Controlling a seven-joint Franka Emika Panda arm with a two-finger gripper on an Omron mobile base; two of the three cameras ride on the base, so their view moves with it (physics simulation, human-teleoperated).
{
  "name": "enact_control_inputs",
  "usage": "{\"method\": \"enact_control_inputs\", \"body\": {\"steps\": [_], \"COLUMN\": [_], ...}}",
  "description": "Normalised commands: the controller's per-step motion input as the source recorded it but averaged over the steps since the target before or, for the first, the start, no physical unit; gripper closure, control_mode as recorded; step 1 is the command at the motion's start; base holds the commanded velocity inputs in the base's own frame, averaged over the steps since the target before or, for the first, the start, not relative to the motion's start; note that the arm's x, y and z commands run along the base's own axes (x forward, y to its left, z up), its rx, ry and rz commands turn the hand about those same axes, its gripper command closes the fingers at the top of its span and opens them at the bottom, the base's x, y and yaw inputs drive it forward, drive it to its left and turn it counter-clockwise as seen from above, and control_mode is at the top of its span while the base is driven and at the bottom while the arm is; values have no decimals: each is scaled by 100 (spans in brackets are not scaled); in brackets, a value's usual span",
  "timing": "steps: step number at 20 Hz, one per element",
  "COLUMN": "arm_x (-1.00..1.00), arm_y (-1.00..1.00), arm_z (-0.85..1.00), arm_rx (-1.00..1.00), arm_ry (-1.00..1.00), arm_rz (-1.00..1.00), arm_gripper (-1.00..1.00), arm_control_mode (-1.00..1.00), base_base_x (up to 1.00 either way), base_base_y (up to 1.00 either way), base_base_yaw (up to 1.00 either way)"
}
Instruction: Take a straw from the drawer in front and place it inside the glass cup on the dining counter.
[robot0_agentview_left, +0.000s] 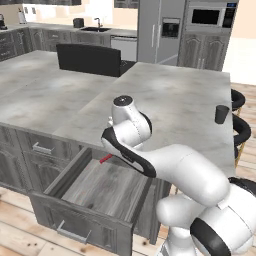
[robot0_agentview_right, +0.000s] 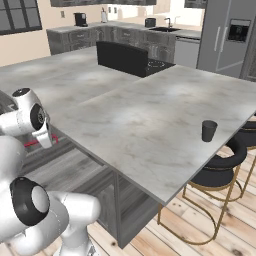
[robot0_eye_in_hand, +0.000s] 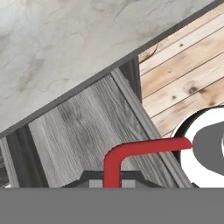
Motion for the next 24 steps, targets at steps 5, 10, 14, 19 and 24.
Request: {"method": "enact_control_inputs", "body": {"steps": [5, 10, 14, 19, 24], "arm_x": [-1, 0, 11, 12, 3], "arm_y": [-66, -57, -39, -30, -13], "arm_z": [12, 0, 0, 0, 0], "arm_rx": [0, 0, 0, 0, 0], "arm_ry": [0, 4, 7, 4, 1], "arm_rz": [0, 0, 0, -1, -3], "arm_gripper": [100, 100, 100, 100, 100], "arm_control_mode": [-100, -100, -100, -100, -100], "base_base_x": [0, 0, 0, 0, 0], "base_base_y": [0, 0, 0, 0, 0], "base_base_yaw": [0, 0, 0, 0, 0]}}
